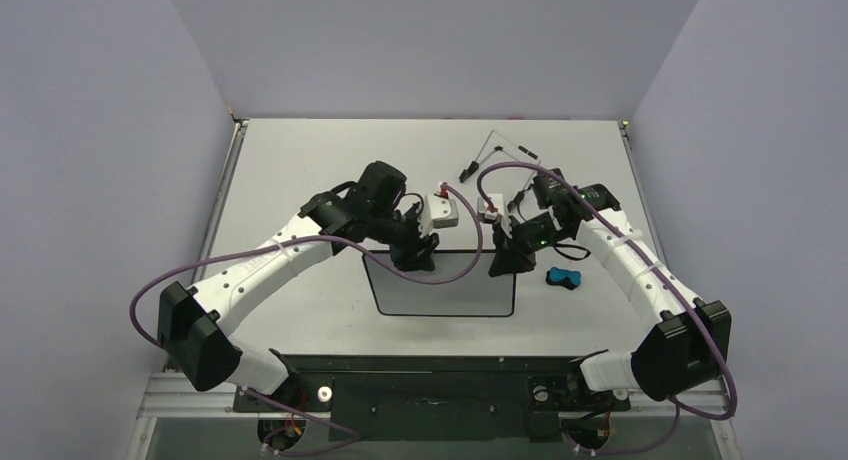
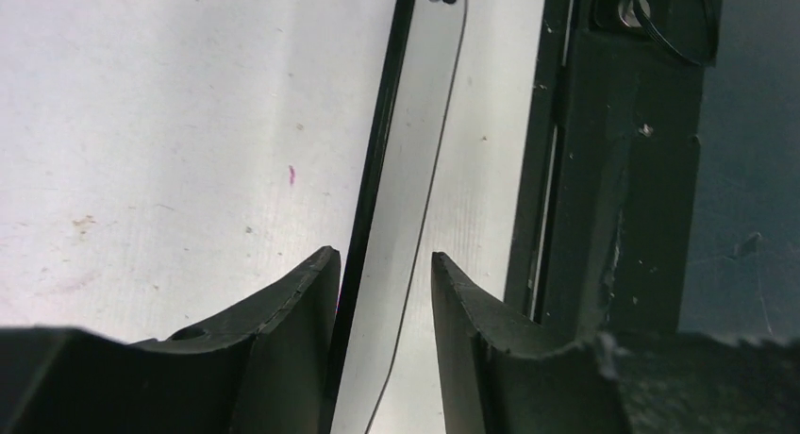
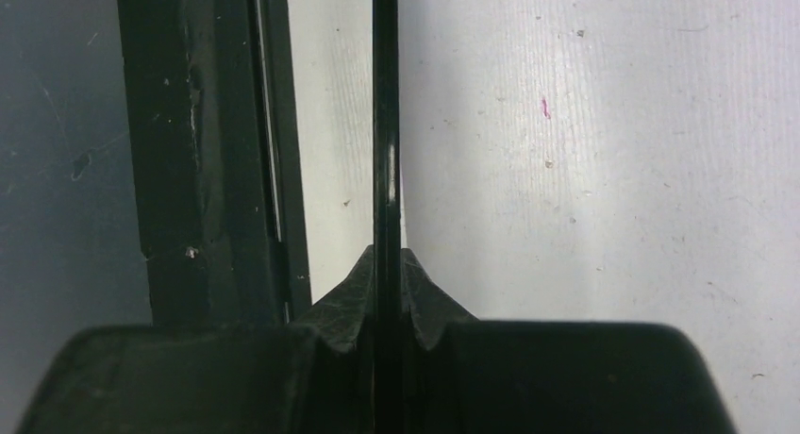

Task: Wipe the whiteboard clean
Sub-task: Place the whiteboard on the whiteboard stand.

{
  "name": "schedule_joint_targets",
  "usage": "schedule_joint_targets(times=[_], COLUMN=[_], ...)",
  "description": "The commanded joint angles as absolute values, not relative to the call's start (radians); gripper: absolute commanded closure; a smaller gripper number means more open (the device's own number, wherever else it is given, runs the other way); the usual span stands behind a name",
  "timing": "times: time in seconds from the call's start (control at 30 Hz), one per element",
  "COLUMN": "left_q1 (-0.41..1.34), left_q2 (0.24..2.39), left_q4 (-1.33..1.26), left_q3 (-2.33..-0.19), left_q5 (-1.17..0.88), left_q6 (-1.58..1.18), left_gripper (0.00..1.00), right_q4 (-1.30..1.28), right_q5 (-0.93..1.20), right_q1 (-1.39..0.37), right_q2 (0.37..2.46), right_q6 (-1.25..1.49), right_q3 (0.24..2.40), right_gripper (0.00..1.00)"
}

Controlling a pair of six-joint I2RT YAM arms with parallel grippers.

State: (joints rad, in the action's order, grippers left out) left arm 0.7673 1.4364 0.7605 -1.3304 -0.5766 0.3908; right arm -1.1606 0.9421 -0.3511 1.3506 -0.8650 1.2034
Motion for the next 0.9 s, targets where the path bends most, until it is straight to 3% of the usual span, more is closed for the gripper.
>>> schedule_joint_targets(times=[0.0,0.2,0.43,0.87], left_q1=[0.751,0.699,0.454,0.361], left_q2=[1.414,1.328,1.001,0.752], left_q4=[0.636,0.515,0.172,0.115], left_q3=[-1.360,-1.351,-1.071,-0.781], left_q5=[-0.574,-0.446,-0.465,-0.464], left_q6=[0.359,0.282,0.034,-0.096], left_gripper=[0.61,0.59,0.57,0.56], right_q4=[-1.039,-0.929,-0.825,-0.624], right_q5=[0.941,0.917,0.956,0.996], right_q1=[-0.302,-0.180,-0.009,0.149], right_q2=[1.305,1.290,1.328,1.328], right_q6=[-0.780,-0.683,-0.581,-0.310], right_q3=[1.182,1.171,1.218,1.300], right_gripper=[1.00,1.00,1.00,1.00])
